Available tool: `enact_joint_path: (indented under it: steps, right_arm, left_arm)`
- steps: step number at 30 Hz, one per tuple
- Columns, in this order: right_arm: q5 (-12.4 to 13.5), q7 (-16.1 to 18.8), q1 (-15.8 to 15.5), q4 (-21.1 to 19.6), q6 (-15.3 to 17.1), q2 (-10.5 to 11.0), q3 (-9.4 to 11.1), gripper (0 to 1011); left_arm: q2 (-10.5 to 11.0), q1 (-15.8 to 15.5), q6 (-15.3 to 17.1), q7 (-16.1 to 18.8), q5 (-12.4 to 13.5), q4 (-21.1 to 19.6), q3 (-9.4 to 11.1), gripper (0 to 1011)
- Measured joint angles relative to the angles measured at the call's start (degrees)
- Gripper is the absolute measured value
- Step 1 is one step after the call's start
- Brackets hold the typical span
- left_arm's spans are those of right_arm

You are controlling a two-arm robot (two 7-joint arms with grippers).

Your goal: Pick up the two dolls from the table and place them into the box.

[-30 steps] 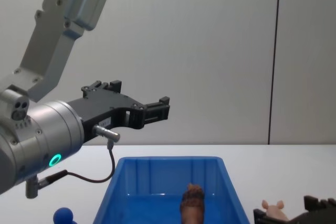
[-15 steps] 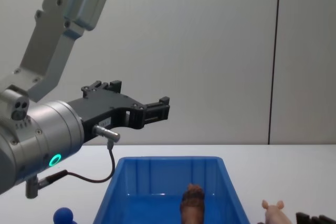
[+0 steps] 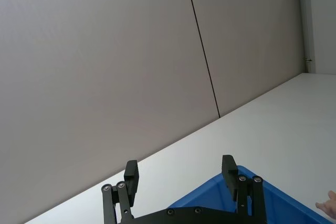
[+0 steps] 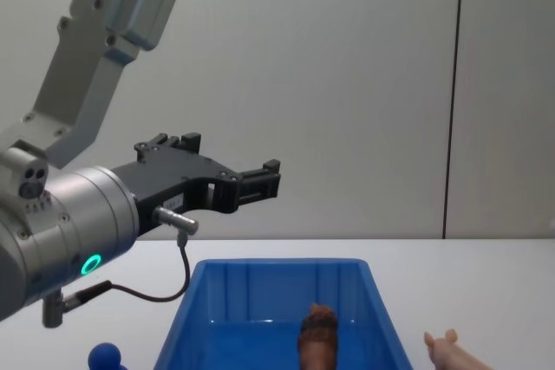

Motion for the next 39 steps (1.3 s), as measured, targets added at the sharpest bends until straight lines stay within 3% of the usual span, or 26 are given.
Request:
enact_joint_path:
  steps: [6,18,29,39]
  right_arm:
    - [-0.36,0.62,0.00,-0.06,-0.79,-0.01,0.02,380]
    - [-2.13,3.73,-0.13,-2.00,-6.32,0.48,0.05,380]
    - [-2.01,10.72,1.50,-3.25,-11.35,0.61,0.18,380]
    - [-1.29,17.89,4.80,-1.36,-11.98,-0.56,-0.16,390]
  left_arm:
    - [0.00,0.00,0.00,0.00,0.00,0.00,0.00,1001]
    - [0.00,0.00,0.00,0.00,0.00,0.00,0.00,1001]
    - [0.00,0.00,0.00,0.00,0.00,0.00,0.00,1001]
    - [0.00,0.00,0.00,0.00,0.00,0.00,0.00,1001]
